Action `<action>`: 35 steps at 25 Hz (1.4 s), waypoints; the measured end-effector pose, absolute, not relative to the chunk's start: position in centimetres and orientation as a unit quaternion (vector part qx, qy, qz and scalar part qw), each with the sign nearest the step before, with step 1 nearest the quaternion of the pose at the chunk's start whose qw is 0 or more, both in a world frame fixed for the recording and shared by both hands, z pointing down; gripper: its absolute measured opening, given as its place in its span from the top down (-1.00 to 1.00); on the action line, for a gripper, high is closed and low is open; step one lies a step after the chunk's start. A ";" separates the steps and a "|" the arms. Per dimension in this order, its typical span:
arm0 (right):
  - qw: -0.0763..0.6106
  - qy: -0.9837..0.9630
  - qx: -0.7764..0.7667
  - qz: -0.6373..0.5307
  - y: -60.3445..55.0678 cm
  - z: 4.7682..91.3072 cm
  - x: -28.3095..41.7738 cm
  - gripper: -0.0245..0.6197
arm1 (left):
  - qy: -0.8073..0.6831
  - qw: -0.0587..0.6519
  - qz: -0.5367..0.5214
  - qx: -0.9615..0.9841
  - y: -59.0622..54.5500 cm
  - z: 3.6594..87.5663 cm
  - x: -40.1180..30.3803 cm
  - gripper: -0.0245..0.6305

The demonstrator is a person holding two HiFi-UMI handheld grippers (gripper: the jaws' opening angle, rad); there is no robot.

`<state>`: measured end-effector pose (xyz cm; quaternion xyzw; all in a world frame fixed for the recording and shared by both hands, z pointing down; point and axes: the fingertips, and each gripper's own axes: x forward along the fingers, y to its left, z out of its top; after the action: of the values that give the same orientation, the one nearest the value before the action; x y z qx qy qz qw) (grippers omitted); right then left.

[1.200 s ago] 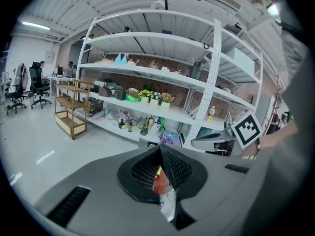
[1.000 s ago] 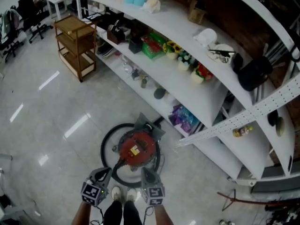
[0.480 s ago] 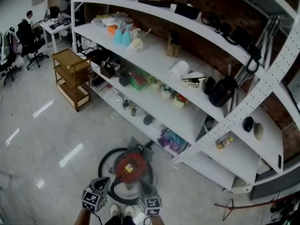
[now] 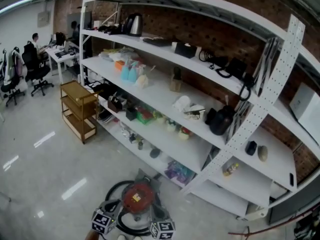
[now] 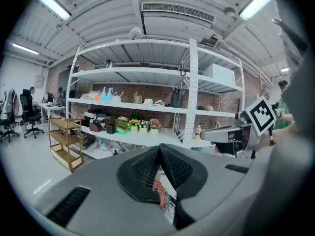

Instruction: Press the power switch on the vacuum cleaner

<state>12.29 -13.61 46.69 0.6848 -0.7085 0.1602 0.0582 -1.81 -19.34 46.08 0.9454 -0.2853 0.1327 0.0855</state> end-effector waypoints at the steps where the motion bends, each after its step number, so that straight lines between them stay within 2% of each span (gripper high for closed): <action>1: 0.054 -0.710 0.684 0.158 -13.5 46.1 12.2 0.89 | -0.285 0.081 0.130 0.946 -19.2 45.4 -1.9 0.90; 19: 0.026 -0.718 0.689 0.099 -11.1 38.7 11.8 0.89 | -0.311 0.007 0.089 0.946 -18.5 37.2 -3.6 0.90; 27: 0.017 -0.708 0.702 0.070 -9.4 35.0 11.8 0.89 | -0.320 -0.003 0.055 0.946 -17.6 34.1 -4.1 0.90; 35: 0.012 -0.712 0.699 0.064 -8.7 35.5 12.1 0.89 | -0.327 -0.011 0.045 0.944 -17.3 33.2 -4.3 0.90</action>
<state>12.13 -8.65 35.52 0.6995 -0.7116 0.0642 0.0120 -4.29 -17.33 33.19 0.9440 -0.3266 0.0447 -0.0114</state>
